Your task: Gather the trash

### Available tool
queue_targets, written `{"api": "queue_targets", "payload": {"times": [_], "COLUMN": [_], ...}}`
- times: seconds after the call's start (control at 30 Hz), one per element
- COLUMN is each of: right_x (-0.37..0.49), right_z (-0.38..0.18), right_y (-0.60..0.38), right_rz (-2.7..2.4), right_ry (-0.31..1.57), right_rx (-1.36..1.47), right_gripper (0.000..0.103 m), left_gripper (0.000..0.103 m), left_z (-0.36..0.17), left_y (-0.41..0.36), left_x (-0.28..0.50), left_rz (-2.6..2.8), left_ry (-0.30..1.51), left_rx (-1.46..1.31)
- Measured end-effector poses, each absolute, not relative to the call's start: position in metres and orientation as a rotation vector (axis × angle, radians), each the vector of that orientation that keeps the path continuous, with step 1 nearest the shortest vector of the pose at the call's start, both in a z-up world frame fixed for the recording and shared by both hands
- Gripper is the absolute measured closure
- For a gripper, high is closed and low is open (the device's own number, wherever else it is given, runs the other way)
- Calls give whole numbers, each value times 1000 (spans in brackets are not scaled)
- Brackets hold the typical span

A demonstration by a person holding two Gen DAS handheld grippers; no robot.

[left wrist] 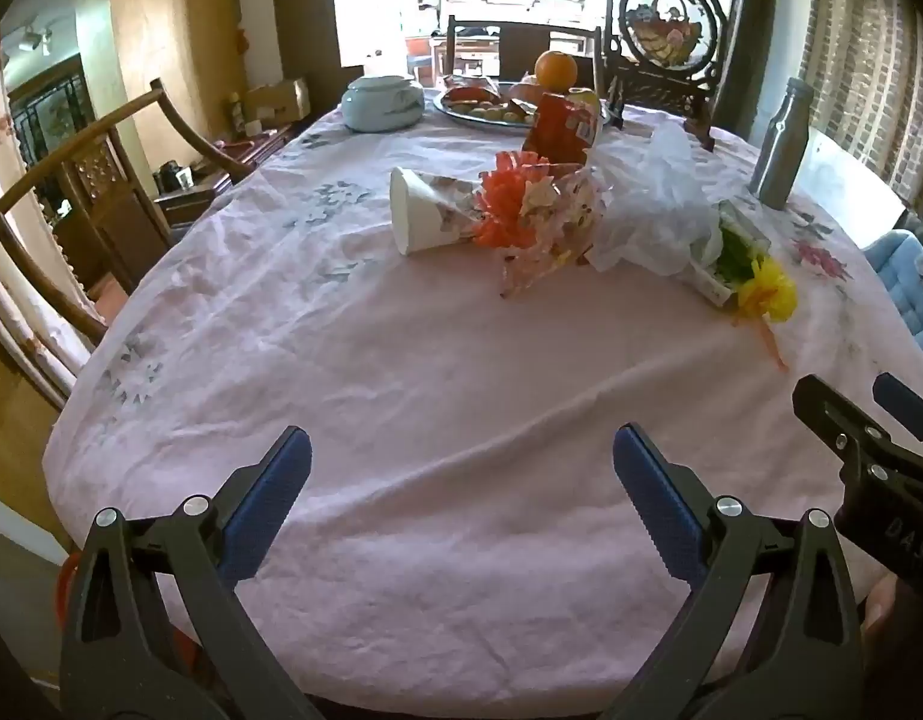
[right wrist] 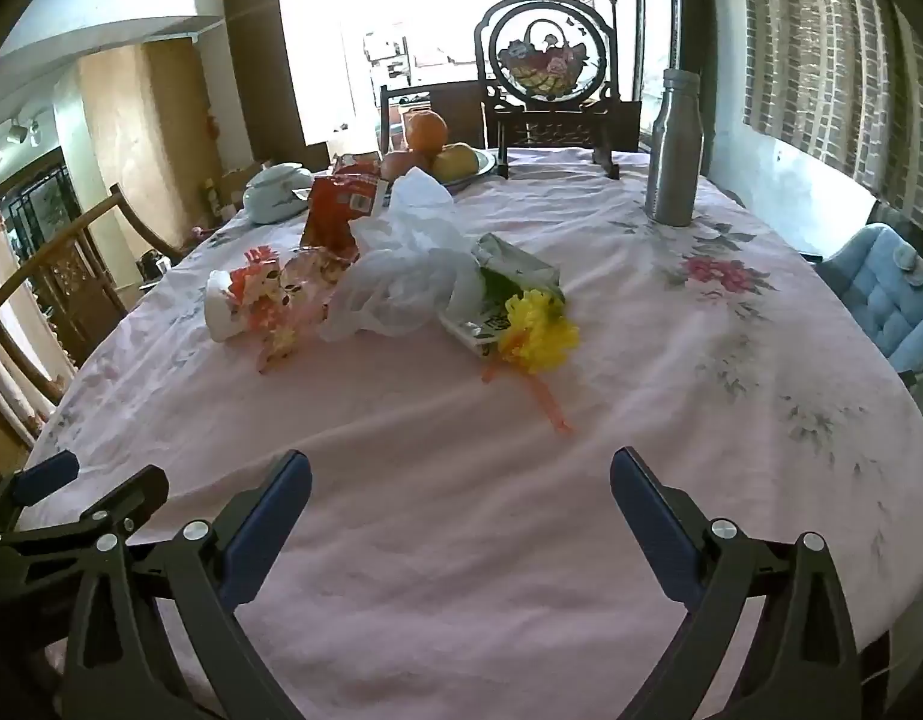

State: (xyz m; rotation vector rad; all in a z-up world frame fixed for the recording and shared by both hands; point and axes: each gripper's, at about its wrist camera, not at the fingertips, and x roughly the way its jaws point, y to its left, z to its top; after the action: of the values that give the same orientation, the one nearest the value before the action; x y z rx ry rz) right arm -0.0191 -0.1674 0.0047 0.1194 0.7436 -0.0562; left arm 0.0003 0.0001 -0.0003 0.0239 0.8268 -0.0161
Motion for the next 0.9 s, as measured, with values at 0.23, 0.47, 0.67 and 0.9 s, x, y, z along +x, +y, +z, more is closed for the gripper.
{"api": "queue_targets", "payload": {"times": [0.23, 0.47, 0.67, 0.9], "right_x": [-18, -17, -15, -15], "right_z": [0, -1, -2, -2], "right_y": [-166, -160, -164, -165], "right_rz": [-13, -25, -17, -15], "right_ry": [751, 738, 744, 741], "right_rx": [123, 98, 115, 117], "right_gripper": [5, 5, 5, 5], "left_gripper": [6, 6, 6, 6], "left_z": [-5, -5, -2, 2], "left_y": [3, 1, -2, 0], "left_x": [2, 4, 4, 4], "left_rz": [-13, -10, -6, 4], "left_ry": [837, 840, 839, 832], "left_rx": [24, 30, 37, 33]}}
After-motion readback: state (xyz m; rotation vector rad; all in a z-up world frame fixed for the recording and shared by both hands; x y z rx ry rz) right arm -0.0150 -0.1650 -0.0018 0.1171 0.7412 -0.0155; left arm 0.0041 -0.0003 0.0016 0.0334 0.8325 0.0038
